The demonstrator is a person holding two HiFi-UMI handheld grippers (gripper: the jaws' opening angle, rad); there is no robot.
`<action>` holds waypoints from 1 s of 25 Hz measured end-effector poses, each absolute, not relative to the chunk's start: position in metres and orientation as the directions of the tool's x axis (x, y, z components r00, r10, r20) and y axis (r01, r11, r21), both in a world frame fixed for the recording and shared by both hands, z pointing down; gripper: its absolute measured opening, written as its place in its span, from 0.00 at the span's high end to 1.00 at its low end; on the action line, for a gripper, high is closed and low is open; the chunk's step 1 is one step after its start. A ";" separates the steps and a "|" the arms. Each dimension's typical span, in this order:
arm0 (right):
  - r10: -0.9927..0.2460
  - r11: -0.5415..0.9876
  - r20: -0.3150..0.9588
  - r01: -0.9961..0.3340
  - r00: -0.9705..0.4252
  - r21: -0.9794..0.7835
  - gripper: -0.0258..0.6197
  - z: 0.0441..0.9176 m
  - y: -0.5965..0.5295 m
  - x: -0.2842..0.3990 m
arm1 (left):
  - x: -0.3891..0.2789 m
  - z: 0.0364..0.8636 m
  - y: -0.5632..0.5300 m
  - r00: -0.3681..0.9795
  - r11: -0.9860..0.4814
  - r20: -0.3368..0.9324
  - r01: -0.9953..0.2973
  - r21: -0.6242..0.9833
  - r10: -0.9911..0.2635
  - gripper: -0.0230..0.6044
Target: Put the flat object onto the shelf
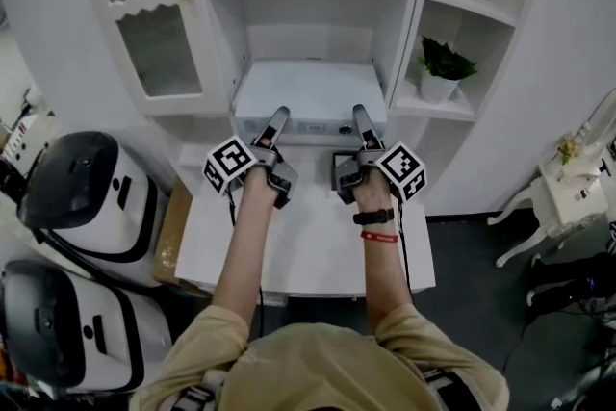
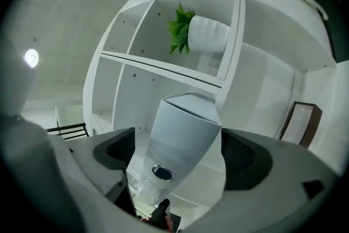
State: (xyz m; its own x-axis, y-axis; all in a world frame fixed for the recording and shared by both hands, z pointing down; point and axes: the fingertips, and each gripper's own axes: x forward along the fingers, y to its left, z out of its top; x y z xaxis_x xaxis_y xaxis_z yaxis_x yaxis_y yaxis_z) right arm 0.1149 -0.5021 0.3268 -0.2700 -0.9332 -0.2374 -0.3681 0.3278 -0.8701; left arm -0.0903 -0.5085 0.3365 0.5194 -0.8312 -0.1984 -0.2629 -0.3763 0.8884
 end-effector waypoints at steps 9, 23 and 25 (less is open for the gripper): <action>-0.940 0.327 -0.201 -0.557 -0.276 -0.764 0.22 0.333 -0.469 0.125 | -0.103 0.327 -0.468 0.454 -0.424 -0.177 -0.530 0.734 -0.873 0.25; -0.951 0.310 -0.170 -0.825 -0.259 -0.472 0.22 0.335 -0.428 0.130 | -0.100 0.341 -0.427 0.387 -0.398 -0.119 -0.803 0.443 -0.914 0.25; -0.949 0.313 -0.167 -0.849 -0.266 -0.425 0.22 0.334 -0.423 0.124 | -0.099 0.340 -0.421 0.376 -0.390 -0.117 -0.834 0.389 -0.919 0.25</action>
State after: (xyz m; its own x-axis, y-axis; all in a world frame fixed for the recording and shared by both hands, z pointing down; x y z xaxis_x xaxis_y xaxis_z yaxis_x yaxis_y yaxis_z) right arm 0.1240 -0.4232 0.3341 -0.2659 -0.9495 -0.1668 -0.8495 0.3125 -0.4251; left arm -0.0992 -0.4211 0.3401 0.3758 -0.9193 -0.1167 -0.8343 -0.3904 0.3892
